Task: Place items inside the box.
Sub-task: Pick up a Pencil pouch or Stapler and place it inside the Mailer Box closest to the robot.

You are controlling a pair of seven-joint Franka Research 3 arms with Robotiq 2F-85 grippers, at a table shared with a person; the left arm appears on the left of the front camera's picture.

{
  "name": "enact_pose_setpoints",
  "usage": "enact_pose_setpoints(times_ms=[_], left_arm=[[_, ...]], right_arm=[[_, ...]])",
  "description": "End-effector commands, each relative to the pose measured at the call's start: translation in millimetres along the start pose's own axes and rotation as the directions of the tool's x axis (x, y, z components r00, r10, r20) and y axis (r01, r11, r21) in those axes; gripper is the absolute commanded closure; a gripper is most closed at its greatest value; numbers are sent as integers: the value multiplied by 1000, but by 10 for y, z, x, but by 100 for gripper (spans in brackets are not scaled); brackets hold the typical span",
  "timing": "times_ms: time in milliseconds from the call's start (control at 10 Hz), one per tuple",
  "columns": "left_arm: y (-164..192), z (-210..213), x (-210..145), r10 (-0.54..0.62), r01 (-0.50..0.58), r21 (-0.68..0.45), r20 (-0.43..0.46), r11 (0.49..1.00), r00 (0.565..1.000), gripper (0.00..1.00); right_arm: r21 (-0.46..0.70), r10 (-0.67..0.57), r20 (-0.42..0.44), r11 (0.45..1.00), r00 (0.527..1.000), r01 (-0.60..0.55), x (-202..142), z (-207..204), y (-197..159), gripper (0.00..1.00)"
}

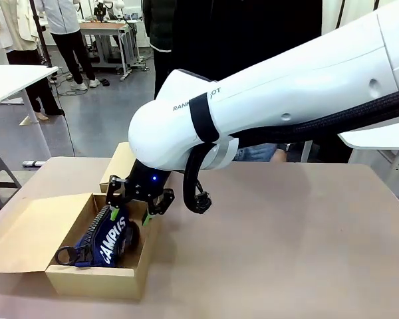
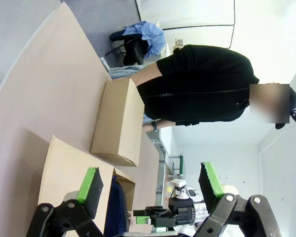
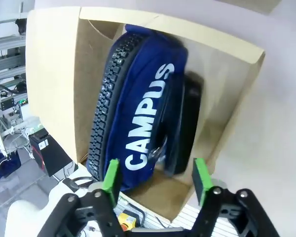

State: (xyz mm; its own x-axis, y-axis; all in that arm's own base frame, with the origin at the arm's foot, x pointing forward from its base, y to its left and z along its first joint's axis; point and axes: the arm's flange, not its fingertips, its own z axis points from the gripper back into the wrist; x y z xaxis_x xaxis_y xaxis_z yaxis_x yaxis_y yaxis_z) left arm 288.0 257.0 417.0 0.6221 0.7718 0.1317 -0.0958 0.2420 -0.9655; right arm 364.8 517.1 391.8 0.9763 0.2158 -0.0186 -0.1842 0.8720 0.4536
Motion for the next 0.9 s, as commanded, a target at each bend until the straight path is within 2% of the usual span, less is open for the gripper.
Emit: enact_pose_setpoints(times_ms=[0,400,500,600,800], left_arm=[[2,9,-12,-8,8,-20,3,1000,1000,0],[2,9,-12,-8,8,-20,3,1000,1000,0],[2,9,-12,-8,8,-20,3,1000,1000,0],[2,9,-12,-8,8,-20,3,1000,1000,0],[2,9,-12,-8,8,-20,3,1000,1000,0]], right_arm=[[3,-13,9,1000,1000,13,-27,29,26,0],[21,-23,17,1000,1000,22,-69,75,-45,0],[35,-6,-9,999,1000,7,-82,143,-111,0],[70,42,-63,997,997,-38,-120,312,-265,0],[230,127,-136,969,982,-94,-337,1015,-1007,0]])
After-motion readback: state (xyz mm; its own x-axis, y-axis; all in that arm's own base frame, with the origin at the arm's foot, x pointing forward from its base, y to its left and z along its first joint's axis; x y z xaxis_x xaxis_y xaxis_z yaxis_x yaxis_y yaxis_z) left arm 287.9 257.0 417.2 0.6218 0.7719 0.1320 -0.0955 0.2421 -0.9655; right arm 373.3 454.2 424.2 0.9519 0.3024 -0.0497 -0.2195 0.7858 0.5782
